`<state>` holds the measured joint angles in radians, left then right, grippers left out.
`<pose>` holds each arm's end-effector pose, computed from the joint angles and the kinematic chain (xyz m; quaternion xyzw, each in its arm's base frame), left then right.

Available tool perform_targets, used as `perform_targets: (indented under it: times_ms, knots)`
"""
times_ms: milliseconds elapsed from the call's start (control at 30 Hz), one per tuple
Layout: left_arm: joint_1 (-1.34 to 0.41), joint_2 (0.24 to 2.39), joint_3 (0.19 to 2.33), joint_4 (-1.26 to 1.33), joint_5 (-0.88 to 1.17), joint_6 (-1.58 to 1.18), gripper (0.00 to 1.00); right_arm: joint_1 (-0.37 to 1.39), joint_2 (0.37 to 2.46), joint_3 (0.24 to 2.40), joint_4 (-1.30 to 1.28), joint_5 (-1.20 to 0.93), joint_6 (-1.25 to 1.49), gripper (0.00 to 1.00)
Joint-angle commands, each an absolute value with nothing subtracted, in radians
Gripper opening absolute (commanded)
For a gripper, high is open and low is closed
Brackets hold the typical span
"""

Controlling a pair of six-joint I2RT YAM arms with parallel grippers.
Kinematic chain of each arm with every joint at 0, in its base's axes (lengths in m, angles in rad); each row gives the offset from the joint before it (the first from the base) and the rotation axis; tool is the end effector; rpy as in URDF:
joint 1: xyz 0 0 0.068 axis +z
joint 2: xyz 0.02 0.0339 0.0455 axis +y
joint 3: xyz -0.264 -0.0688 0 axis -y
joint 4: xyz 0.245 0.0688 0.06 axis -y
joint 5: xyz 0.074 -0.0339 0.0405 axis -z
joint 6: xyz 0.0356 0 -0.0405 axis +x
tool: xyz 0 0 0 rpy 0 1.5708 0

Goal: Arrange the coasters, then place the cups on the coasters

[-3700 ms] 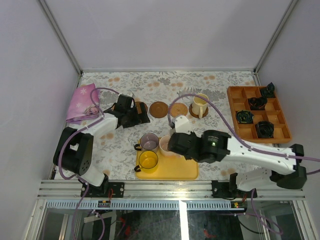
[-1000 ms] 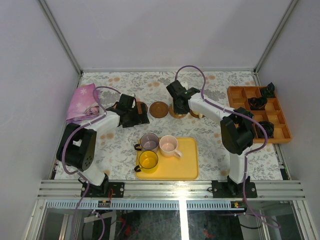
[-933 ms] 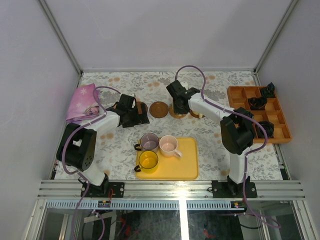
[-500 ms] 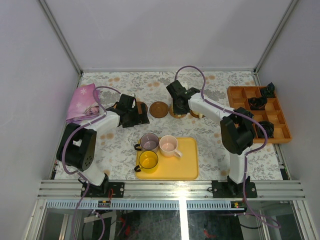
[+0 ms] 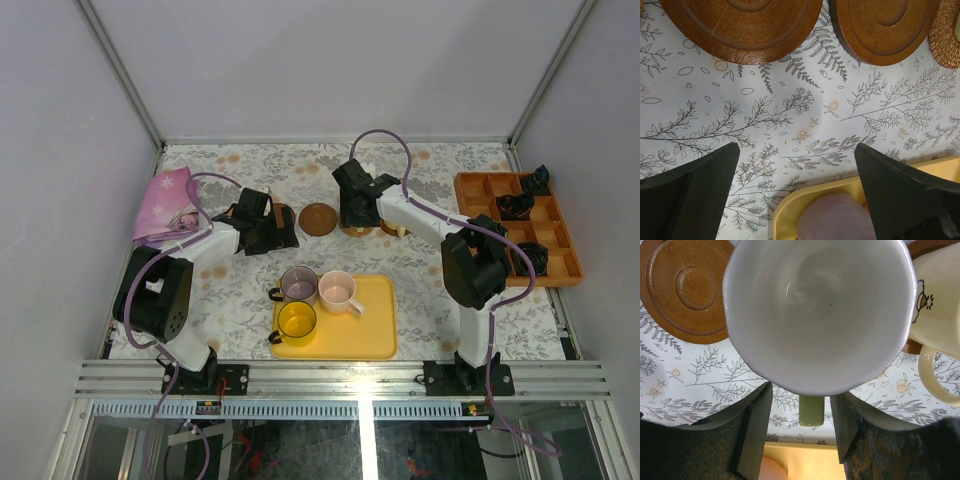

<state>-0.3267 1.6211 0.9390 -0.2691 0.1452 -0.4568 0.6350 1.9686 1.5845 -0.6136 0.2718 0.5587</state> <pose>0.3059 -0.1091 0.1804 -0.0397 0.9493 -0.1799 0.2547 0.3524 0.2477 0.2297 0.0020 0.9512 0.0499 0.3047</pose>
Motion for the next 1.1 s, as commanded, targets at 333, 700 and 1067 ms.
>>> perform_targets:
  times_ms: [333,700,1067]
  knots:
    - [-0.331,1.627,0.965,-0.27,0.13,-0.446,1.0,0.634,1.905,1.594,-0.599,0.285,0.553,0.61]
    - [-0.331,1.626,0.964,-0.271,0.13,-0.443,1.0,0.643,1.594,1.37,-0.546,0.211,0.468,0.65]
    - [-0.331,1.632,0.958,-0.271,0.14,-0.446,1.0,0.676,1.287,1.016,-0.508,-0.111,0.229,0.66]
